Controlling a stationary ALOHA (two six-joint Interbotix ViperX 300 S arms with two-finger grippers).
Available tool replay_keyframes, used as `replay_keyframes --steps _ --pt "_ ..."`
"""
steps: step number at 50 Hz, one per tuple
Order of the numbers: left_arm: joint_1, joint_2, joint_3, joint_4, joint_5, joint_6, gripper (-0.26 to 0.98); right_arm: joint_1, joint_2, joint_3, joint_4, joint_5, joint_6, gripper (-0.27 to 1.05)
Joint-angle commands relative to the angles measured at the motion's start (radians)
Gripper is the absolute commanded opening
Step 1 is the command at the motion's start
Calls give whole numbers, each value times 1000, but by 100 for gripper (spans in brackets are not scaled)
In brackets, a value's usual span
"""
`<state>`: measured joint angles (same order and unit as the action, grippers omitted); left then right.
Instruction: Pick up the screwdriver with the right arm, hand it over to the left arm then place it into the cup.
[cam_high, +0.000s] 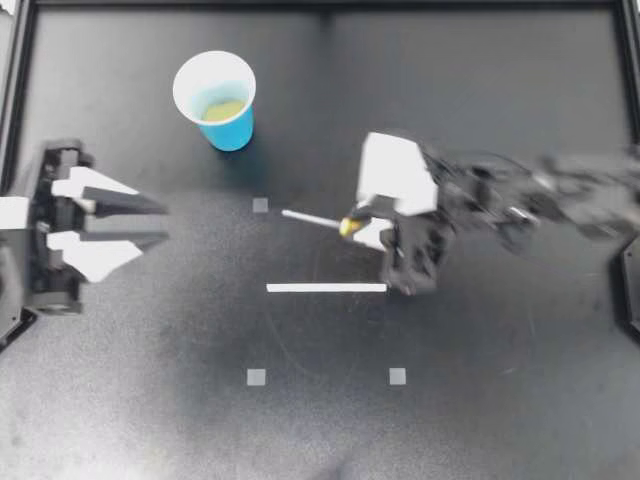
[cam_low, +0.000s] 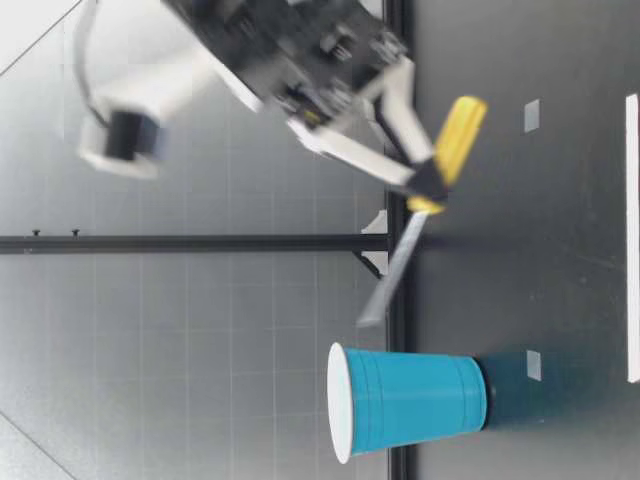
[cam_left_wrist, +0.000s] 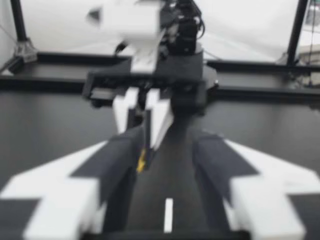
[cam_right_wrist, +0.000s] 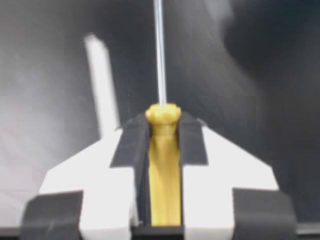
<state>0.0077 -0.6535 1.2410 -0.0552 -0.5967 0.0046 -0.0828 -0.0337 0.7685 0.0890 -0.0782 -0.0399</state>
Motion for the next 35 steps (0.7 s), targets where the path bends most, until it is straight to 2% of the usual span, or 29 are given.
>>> replay_keyframes --steps 1,7,13,22,35 --pt "2 58 -38 -2 -55 -3 54 43 -63 32 5 -156 29 1" --pt "2 161 -78 -3 -141 -5 62 83 -83 89 2 -380 75 1" --pt "2 242 -120 -2 -206 -5 65 101 -77 106 -2 -528 92 1" --pt "2 330 -173 -2 -285 -6 65 106 -52 83 -8 -618 92 1" --pt "-3 393 -229 0 -316 -6 65 106 -18 34 -20 -646 83 1"
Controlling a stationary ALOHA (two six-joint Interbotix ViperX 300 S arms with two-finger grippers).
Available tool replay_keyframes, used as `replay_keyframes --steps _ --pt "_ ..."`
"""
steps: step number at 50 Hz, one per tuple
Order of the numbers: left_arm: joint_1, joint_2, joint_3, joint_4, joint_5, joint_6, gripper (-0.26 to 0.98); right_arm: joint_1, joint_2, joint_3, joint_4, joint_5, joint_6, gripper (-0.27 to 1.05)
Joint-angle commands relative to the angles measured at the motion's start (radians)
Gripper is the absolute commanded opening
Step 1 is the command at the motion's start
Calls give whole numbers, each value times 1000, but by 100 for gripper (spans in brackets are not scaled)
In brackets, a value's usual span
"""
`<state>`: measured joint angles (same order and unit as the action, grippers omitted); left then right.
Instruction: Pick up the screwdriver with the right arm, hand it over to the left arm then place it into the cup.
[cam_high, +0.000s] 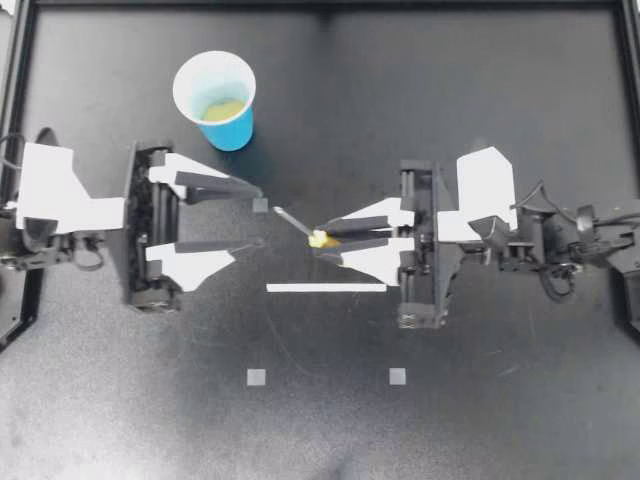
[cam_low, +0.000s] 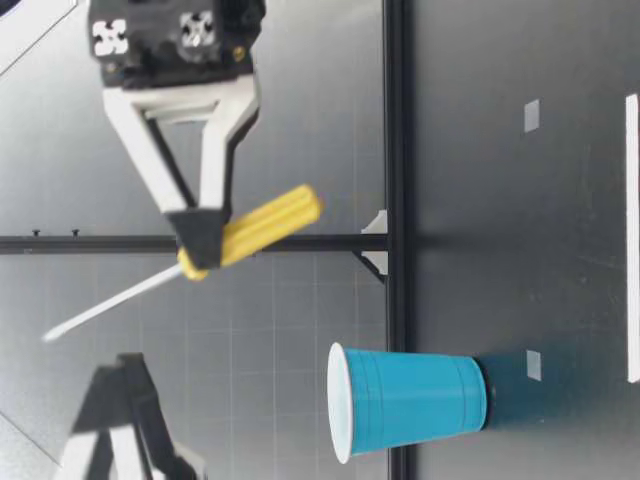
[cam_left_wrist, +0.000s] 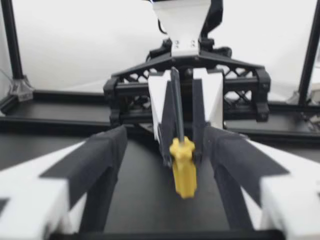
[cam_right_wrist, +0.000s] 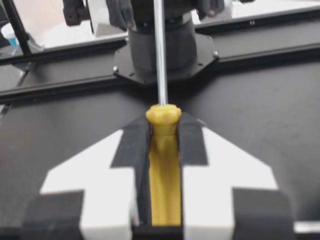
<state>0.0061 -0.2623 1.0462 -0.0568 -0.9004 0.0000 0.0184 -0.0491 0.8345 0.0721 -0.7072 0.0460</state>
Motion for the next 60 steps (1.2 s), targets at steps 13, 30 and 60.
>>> replay_keyframes --steps 13,30,60 --pt "-5 28 -55 5 -37 -2 65 3 28 -75 -6 -28 -32 1" --pt "-15 41 -63 9 -40 -2 64 -15 40 -100 -5 -28 -41 1" --pt "-15 41 -61 12 -49 0 5 -15 51 -110 0 -28 -35 2"
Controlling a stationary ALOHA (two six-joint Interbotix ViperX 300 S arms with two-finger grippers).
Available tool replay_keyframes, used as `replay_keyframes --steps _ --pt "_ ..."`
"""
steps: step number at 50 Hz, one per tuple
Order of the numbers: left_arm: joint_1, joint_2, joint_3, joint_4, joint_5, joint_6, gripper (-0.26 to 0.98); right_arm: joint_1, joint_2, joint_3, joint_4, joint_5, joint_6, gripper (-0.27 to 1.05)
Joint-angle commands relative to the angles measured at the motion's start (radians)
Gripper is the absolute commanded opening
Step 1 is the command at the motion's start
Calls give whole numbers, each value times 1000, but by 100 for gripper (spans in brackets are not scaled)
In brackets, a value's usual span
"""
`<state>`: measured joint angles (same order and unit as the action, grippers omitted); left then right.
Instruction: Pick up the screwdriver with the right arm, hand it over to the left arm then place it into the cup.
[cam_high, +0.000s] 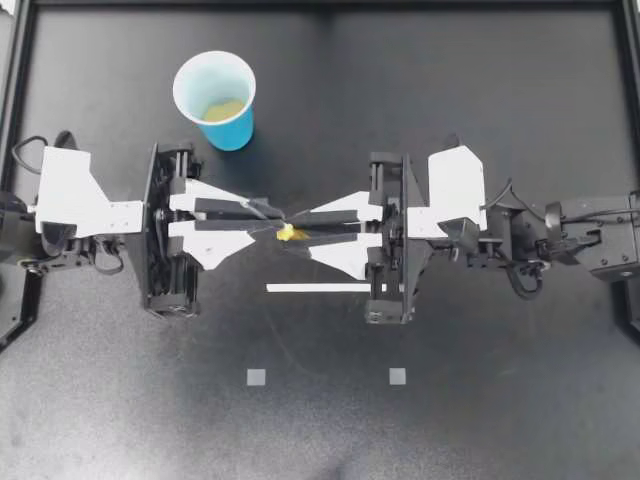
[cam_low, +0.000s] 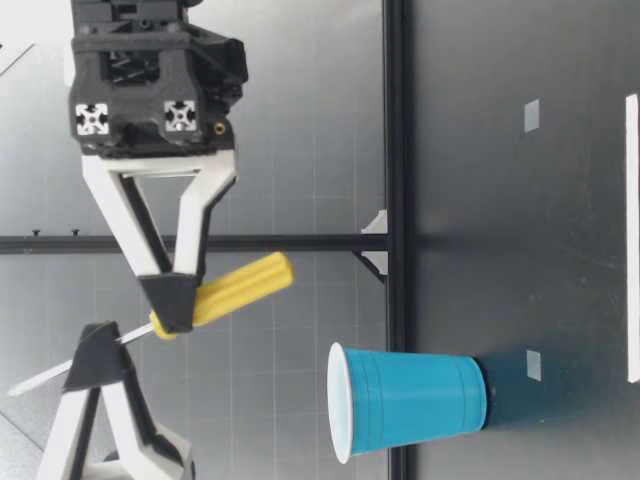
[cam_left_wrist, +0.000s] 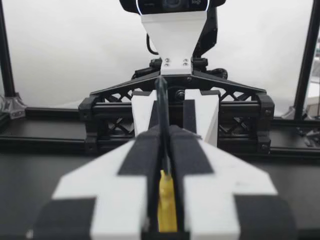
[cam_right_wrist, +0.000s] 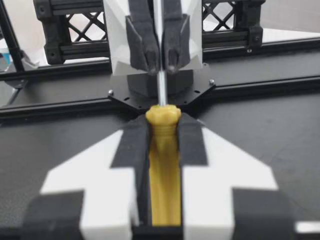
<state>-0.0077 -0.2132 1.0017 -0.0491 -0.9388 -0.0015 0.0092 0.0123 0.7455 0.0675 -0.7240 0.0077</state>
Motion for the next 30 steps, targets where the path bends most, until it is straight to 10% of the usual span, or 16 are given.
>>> replay_keyframes --steps 1,30 --pt "-2 -8 -17 3 -9 2 5 -6 -11 -21 6 -11 3 2" --pt "-2 -17 8 -5 -9 15 5 -6 -32 -11 20 -3 9 72"
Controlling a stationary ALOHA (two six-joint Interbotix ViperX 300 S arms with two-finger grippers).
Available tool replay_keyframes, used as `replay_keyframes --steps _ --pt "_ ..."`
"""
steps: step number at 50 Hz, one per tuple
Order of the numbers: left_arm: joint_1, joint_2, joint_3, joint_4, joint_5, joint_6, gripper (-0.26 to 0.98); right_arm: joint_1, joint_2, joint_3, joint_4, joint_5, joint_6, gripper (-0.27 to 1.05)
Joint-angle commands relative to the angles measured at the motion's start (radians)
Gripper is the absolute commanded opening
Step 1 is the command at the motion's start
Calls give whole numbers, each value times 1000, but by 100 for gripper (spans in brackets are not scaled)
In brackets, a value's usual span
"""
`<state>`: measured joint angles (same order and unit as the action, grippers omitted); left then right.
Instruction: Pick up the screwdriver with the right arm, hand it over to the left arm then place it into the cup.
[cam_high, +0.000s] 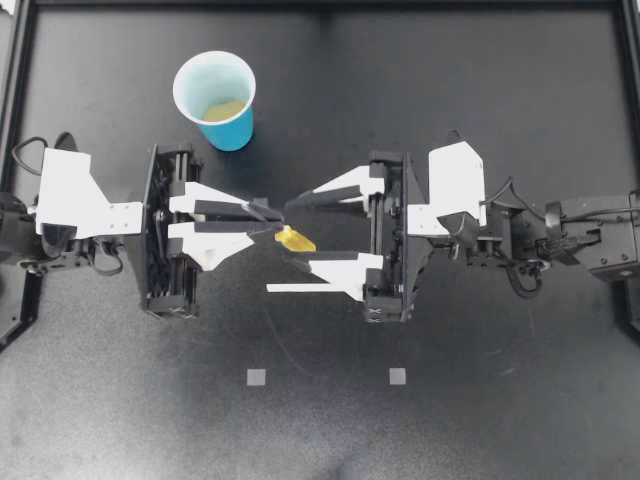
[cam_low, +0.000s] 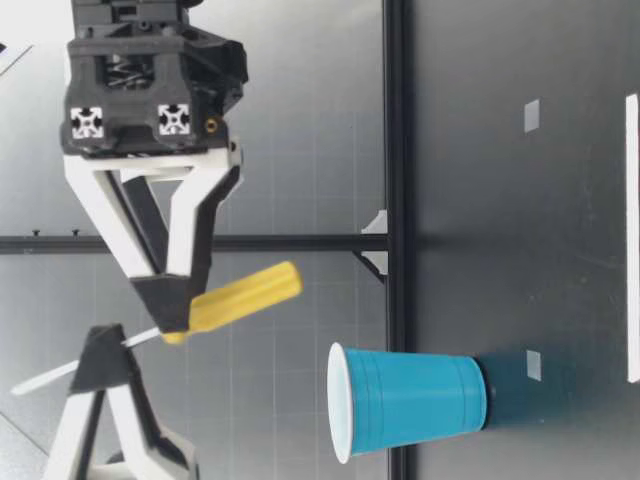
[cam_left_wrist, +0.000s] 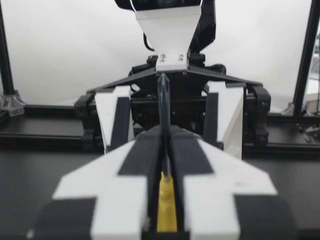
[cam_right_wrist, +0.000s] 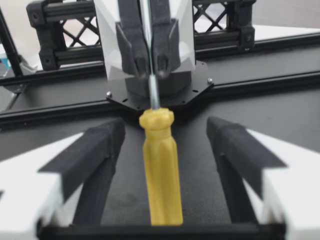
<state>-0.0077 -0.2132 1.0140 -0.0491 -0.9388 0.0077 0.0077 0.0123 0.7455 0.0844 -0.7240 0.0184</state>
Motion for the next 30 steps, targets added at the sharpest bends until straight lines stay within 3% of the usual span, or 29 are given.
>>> replay_keyframes --steps 1,13,30 --pt "2 -20 0 -9 -9 12 5 -5 -38 -8 3 -5 0 72" --pt "89 -71 72 -74 -9 58 5 -5 -164 78 6 -12 0 71" --pt "316 -153 132 -172 0 206 5 -5 -307 196 9 -38 -2 71"
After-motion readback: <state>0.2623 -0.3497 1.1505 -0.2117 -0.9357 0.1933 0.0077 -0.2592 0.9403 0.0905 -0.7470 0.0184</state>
